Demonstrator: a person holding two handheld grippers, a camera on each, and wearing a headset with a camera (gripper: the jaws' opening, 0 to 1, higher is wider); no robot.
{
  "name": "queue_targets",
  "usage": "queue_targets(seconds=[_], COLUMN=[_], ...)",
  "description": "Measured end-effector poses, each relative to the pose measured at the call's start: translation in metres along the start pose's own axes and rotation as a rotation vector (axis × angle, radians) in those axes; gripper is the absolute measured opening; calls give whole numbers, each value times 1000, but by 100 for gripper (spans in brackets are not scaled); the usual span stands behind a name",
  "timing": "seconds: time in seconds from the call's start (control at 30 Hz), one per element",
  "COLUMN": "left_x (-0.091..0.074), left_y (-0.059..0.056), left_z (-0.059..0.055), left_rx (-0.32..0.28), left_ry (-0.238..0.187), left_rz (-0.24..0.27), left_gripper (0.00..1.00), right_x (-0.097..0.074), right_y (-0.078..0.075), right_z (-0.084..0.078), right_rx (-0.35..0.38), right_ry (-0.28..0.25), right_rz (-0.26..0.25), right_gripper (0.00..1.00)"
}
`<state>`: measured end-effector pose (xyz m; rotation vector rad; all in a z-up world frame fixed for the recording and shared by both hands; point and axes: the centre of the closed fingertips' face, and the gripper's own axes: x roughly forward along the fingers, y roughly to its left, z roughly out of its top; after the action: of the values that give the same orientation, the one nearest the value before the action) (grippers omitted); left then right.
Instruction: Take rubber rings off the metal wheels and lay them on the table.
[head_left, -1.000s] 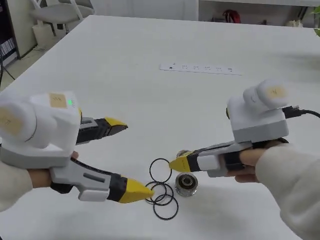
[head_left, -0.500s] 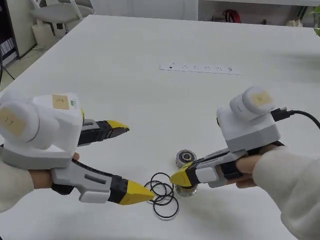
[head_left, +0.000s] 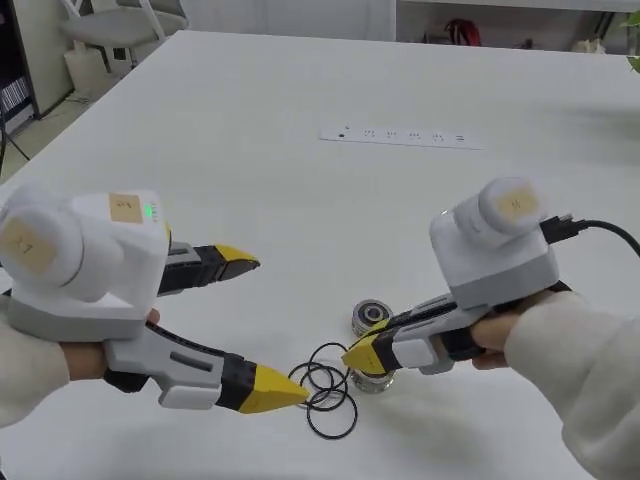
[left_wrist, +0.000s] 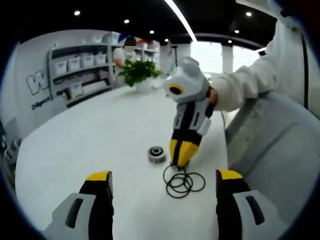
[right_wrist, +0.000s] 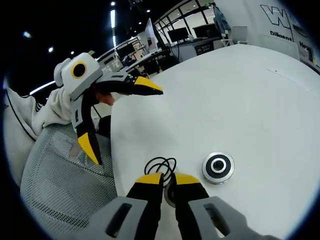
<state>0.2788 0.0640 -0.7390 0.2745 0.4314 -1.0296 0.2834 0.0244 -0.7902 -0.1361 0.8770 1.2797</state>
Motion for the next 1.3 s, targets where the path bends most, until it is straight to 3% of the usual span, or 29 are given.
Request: queue_targets(seconds=[0.27, 0.53, 0.73, 1.03, 1.3], left_x=[0, 1, 1, 1, 0], left_y=[-2, -2, -3, -2, -2], left_z=[0, -1, -1, -2, -2], left_rx=[1, -4, -4, -2, 1], left_ry=[1, 1, 6, 9, 13], left_rz=[-7, -12, -13, -9, -4], left_gripper=[86, 86, 86, 86, 87], right_x=[3, 7, 8, 7, 3], right_y=[1, 11, 14, 13, 8], right_z=[0, -3, -6, -7, -6], right_rx=[-46, -212, -282, -369, -392], right_ry=[1, 29, 57, 96, 106], right_rz=[-3, 8, 5, -22, -40], right_gripper=[8, 20, 21, 22, 24])
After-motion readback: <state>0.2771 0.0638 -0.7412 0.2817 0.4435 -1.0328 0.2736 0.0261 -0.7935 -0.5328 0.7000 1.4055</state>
